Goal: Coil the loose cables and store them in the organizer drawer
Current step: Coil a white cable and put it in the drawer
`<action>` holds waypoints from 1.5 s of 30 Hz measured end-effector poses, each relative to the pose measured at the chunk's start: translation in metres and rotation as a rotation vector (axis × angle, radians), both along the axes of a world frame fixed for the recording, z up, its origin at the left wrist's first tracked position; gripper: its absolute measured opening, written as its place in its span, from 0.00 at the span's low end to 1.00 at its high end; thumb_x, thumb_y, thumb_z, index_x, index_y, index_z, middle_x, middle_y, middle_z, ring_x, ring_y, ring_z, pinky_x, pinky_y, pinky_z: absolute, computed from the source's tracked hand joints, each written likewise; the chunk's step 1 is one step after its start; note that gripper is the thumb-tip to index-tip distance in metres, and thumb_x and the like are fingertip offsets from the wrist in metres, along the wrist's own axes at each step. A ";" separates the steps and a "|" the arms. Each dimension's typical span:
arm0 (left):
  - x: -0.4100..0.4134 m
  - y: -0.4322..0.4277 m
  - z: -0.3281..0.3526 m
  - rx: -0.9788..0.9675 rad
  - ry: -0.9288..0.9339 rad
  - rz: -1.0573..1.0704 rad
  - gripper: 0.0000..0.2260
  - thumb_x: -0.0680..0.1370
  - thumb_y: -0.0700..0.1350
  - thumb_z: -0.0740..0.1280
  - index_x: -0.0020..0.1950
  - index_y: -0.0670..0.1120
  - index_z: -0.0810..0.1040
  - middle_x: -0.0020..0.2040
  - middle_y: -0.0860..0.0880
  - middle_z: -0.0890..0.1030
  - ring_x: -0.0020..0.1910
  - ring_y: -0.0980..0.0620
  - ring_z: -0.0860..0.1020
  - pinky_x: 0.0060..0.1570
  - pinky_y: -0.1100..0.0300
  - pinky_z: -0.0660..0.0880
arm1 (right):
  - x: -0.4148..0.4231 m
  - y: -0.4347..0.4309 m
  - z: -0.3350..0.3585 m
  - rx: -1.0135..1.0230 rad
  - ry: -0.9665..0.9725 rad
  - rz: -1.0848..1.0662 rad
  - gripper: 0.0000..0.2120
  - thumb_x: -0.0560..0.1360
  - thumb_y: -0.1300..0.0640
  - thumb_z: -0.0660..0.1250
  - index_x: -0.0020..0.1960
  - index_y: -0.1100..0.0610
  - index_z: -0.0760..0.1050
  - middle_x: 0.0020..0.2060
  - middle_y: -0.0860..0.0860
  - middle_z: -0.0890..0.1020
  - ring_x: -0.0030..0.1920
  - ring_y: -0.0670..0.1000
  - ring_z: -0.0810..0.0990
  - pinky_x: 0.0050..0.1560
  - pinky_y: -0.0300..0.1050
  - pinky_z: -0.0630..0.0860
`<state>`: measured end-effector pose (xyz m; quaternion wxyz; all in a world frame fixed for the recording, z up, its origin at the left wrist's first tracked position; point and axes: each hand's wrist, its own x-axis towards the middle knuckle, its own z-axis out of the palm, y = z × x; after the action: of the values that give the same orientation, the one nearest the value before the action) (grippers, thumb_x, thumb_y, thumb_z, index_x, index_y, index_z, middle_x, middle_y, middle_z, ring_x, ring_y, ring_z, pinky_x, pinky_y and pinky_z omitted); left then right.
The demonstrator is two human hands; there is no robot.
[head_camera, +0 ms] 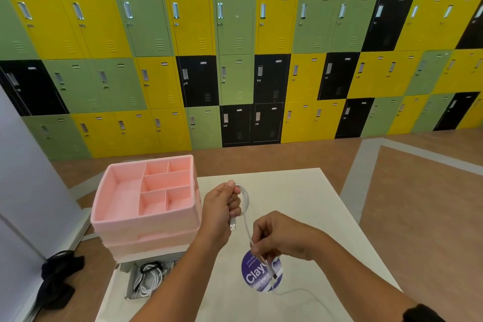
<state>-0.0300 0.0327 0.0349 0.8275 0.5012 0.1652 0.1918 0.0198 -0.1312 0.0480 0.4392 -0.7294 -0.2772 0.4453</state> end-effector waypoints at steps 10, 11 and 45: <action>0.006 -0.006 0.000 -0.213 0.019 0.038 0.15 0.85 0.42 0.58 0.39 0.42 0.72 0.25 0.53 0.62 0.23 0.59 0.58 0.21 0.67 0.54 | -0.003 0.009 0.005 -0.124 -0.201 0.052 0.07 0.71 0.62 0.76 0.44 0.60 0.78 0.39 0.56 0.86 0.43 0.57 0.87 0.44 0.45 0.83; 0.006 -0.007 -0.001 -0.235 0.020 0.038 0.15 0.85 0.42 0.58 0.39 0.42 0.72 0.25 0.53 0.61 0.22 0.59 0.58 0.21 0.66 0.54 | -0.002 0.008 0.005 -0.137 -0.214 0.050 0.07 0.71 0.62 0.77 0.44 0.60 0.79 0.41 0.57 0.86 0.46 0.59 0.87 0.45 0.46 0.83; 0.009 -0.004 -0.001 -0.571 0.025 -0.051 0.13 0.85 0.46 0.57 0.45 0.43 0.76 0.28 0.51 0.72 0.37 0.52 0.78 0.47 0.54 0.73 | -0.002 0.018 -0.010 0.696 0.205 -0.954 0.03 0.78 0.71 0.66 0.51 0.69 0.74 0.44 0.68 0.84 0.41 0.62 0.85 0.45 0.48 0.85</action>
<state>-0.0214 0.0288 0.0334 0.9376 0.2543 0.2100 0.1104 0.0175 -0.1134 0.0381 0.8283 -0.5399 -0.0051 0.1500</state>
